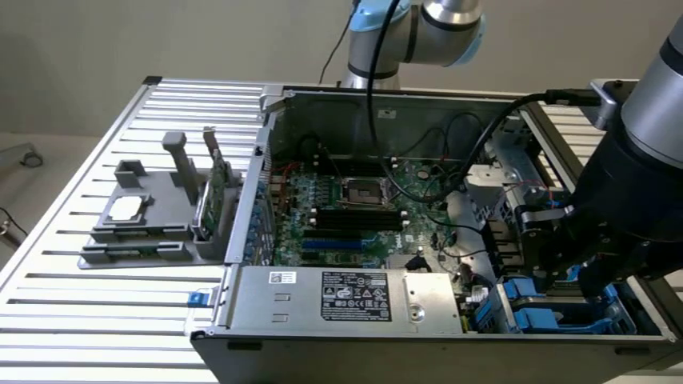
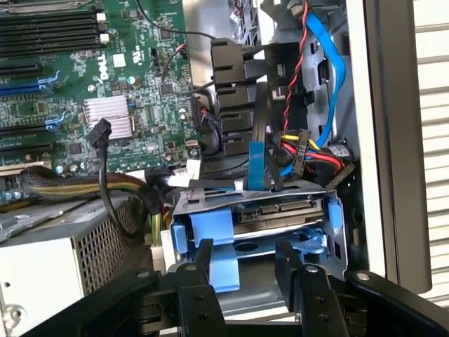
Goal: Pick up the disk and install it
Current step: 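Insert the first disk wire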
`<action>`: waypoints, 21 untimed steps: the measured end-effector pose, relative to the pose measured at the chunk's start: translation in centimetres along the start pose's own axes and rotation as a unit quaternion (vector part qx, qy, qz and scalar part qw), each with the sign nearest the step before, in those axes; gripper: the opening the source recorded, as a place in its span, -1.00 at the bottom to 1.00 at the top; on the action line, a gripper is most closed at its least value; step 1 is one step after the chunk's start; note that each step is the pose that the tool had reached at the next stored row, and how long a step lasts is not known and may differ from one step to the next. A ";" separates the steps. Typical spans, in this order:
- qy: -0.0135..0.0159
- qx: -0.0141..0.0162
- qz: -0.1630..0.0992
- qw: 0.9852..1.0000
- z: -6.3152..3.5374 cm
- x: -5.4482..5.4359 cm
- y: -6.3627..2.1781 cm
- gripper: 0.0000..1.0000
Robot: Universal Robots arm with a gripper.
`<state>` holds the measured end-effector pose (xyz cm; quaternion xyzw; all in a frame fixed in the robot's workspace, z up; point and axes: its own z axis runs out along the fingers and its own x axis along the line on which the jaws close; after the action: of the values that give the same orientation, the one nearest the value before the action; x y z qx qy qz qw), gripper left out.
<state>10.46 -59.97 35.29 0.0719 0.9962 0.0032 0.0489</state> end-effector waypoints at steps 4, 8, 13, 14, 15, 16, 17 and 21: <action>0.000 0.000 0.000 1.000 0.02 -0.2 0.48 -0.04; 0.001 0.000 0.000 1.000 0.06 -0.5 0.98 -0.04; 0.002 0.000 0.000 1.000 0.08 -1.3 1.55 -0.04; 0.002 0.000 0.000 1.000 0.08 -1.4 1.65 -0.04; 0.002 0.000 0.000 1.000 0.09 -1.6 1.75 -0.04; 0.002 0.000 0.000 1.000 0.10 -1.7 1.83 -0.04; 0.003 0.000 0.000 1.000 0.11 -1.9 1.89 -0.04; 0.003 0.001 0.001 1.000 0.16 -2.4 2.15 -0.04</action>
<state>13.11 -58.18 35.39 0.0729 0.9963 0.0029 0.0456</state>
